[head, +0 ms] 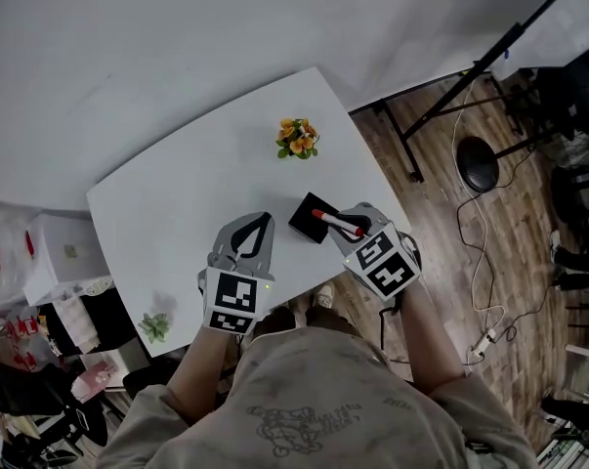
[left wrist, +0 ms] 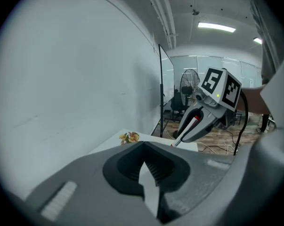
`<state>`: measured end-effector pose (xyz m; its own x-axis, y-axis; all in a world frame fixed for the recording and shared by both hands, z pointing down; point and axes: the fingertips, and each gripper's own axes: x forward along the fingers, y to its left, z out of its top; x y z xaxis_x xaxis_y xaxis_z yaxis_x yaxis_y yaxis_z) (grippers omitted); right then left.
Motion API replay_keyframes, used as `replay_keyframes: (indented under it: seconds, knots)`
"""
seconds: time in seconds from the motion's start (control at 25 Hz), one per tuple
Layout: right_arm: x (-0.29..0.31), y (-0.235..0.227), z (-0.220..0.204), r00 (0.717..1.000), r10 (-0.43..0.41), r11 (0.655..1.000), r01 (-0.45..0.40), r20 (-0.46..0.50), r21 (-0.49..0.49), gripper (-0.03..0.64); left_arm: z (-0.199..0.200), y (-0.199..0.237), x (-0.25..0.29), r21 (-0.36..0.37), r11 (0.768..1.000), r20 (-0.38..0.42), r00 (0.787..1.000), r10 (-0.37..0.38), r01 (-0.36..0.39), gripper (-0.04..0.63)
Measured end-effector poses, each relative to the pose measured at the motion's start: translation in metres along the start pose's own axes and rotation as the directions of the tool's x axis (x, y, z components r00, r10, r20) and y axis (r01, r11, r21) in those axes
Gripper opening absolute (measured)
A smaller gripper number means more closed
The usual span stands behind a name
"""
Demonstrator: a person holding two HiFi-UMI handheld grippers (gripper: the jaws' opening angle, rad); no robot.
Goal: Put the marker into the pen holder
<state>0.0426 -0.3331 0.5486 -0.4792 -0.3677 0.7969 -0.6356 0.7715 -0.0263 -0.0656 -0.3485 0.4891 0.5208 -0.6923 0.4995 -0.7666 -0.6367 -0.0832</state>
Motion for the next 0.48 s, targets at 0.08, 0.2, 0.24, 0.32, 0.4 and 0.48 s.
replay_keyframes:
  seconds: [0.08, 0.2, 0.24, 0.32, 0.4, 0.48]
  knots:
    - [0.008, 0.0, -0.004, 1.0, -0.003, 1.0, 0.003, -0.024, -0.019, 0.101, -0.01, -0.003, 0.005, 0.0, 1.0, -0.023, 1.0, -0.009, 0.009, 0.0]
    - [0.021, 0.002, -0.01, 0.998, 0.008, 0.999, -0.011, -0.065, -0.043, 0.101, -0.025, -0.008, 0.011, -0.009, 1.0, -0.057, 0.998, -0.025, 0.024, 0.0]
    - [0.025, 0.003, -0.012, 0.997, 0.011, 0.999, -0.016, -0.083, -0.051, 0.101, -0.029, -0.009, 0.012, -0.013, 1.0, -0.068, 0.997, -0.029, 0.028, 0.0]
    - [0.036, 0.004, -0.018, 0.993, 0.019, 0.998, -0.027, -0.117, -0.063, 0.101, -0.035, -0.011, 0.014, -0.021, 0.999, -0.081, 0.996, -0.037, 0.035, 0.0]
    - [0.046, 0.005, -0.024, 0.989, 0.029, 0.997, -0.039, -0.145, -0.068, 0.101, -0.041, -0.013, 0.015, -0.029, 0.999, -0.091, 0.995, -0.042, 0.04, 0.0]
    - [0.055, 0.007, -0.029, 0.985, 0.041, 0.996, -0.054, -0.168, -0.07, 0.103, -0.047, -0.015, 0.015, -0.038, 0.998, -0.099, 0.994, -0.045, 0.041, 0.0]
